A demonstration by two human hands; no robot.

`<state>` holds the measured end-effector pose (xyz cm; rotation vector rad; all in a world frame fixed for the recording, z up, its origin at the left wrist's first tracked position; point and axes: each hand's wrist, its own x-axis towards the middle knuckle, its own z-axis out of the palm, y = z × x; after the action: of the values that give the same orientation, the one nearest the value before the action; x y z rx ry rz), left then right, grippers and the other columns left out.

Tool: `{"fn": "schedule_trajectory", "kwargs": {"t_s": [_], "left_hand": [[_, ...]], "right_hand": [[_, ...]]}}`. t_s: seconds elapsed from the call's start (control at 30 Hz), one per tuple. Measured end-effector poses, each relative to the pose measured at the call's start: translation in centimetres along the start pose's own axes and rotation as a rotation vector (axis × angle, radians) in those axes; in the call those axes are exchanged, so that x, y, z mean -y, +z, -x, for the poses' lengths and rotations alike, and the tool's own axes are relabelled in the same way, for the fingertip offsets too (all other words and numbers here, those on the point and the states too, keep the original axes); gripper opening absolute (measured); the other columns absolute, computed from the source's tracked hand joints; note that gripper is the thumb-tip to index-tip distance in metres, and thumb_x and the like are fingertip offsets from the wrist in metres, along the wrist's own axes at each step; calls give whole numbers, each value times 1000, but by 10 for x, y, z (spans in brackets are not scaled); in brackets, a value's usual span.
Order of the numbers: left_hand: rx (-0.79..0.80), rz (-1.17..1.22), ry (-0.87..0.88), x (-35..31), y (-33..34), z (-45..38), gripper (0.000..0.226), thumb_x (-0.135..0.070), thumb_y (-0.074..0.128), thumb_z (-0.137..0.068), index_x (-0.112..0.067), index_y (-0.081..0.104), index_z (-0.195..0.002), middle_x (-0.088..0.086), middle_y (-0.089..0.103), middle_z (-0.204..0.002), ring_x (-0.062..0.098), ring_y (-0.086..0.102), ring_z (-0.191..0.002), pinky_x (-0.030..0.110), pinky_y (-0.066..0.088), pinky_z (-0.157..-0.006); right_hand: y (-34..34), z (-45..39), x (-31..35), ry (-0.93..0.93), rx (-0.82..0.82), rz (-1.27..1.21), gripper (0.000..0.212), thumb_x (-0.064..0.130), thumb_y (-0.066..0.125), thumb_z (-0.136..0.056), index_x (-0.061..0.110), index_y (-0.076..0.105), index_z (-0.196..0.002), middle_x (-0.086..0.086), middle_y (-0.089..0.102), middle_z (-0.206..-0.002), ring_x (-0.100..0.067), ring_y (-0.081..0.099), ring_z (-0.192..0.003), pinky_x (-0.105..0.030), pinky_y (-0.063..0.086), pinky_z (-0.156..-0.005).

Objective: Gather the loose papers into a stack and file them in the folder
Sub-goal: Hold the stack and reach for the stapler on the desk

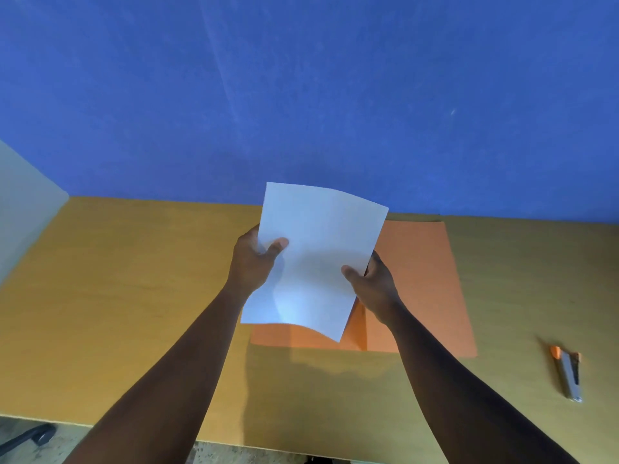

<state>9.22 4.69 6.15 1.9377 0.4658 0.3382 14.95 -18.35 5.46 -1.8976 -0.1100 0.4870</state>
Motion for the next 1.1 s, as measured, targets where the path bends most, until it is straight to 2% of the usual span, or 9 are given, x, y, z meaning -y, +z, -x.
{"fn": "schedule_trajectory", "kwargs": {"t_s": [0.13, 0.2, 0.33, 0.57, 0.7, 0.83, 0.97, 1.03, 1.1], "left_hand": [[103, -153, 29, -14, 21, -11, 58, -30, 71, -89, -22, 50, -142, -15, 49, -142, 7, 45, -132, 27, 32, -107], [199, -214, 14, -16, 33, -15, 63, -31, 71, -88, -21, 46, -145, -17, 44, -144, 6, 41, -132, 29, 32, -108], [350, -268, -48, -17, 61, -16, 69, -35, 72, -86, -24, 43, -147, -11, 47, -148, 15, 42, -138, 35, 33, -111], [486, -265, -120, -27, 119, -7, 53, -26, 72, -88, -23, 53, -138, -13, 56, -130, 16, 53, -125, 31, 40, -96], [517, -266, -92, -42, 158, 0, 57, -25, 71, -89, -20, 49, -142, -18, 47, -136, 7, 45, -124, 28, 34, -101], [589, -258, -132, -54, 193, 7, 45, -21, 70, -91, -24, 54, -133, -18, 53, -125, 7, 51, -118, 24, 36, -93], [661, -299, -141, -63, 226, 9, 40, -21, 68, -91, -25, 52, -128, -20, 51, -125, 6, 49, -120, 23, 36, -92], [698, -330, -149, -65, 240, 10, 46, -20, 68, -91, -26, 50, -134, -18, 51, -125, 10, 49, -123, 23, 34, -92], [755, -387, -150, -65, 252, 10, 59, -26, 70, -89, -21, 45, -143, -11, 50, -141, 18, 45, -135, 27, 36, -96]], "right_hand": [[-27, 4, -14, 49, -101, -68, 18, 23, 63, -91, 21, 54, -106, 3, 65, -98, -13, 60, -85, -29, 49, -71], [-42, 6, -27, 92, -165, -95, 15, 25, 64, -90, 21, 55, -100, 1, 66, -94, -19, 62, -82, -35, 53, -70], [-68, 12, -51, 172, -259, -203, 15, 24, 65, -88, 25, 55, -99, -2, 70, -101, -30, 70, -90, -52, 60, -76], [-111, 22, -90, 259, -407, -305, 17, 22, 64, -90, 19, 57, -105, -5, 70, -103, -30, 70, -92, -53, 59, -75], [-137, 29, -110, 282, -473, -384, 18, 26, 65, -85, 24, 58, -101, -3, 73, -101, -27, 71, -92, -53, 59, -77], [-163, 33, -127, 301, -584, -336, 18, 40, 64, -83, 27, 58, -95, -1, 72, -98, -26, 69, -88, -49, 58, -77], [-199, 36, -147, 417, -861, -200, 26, 31, 61, -90, 14, 60, -110, -3, 69, -104, -22, 61, -87, -31, 47, -72], [-217, 38, -162, 491, -956, -92, 27, 26, 62, -89, 13, 60, -112, -5, 67, -112, -26, 59, -96, -33, 47, -77], [-231, 40, -178, 570, -980, 77, 28, 24, 63, -88, 12, 61, -113, -8, 59, -121, -31, 51, -112, -38, 44, -85]]}}
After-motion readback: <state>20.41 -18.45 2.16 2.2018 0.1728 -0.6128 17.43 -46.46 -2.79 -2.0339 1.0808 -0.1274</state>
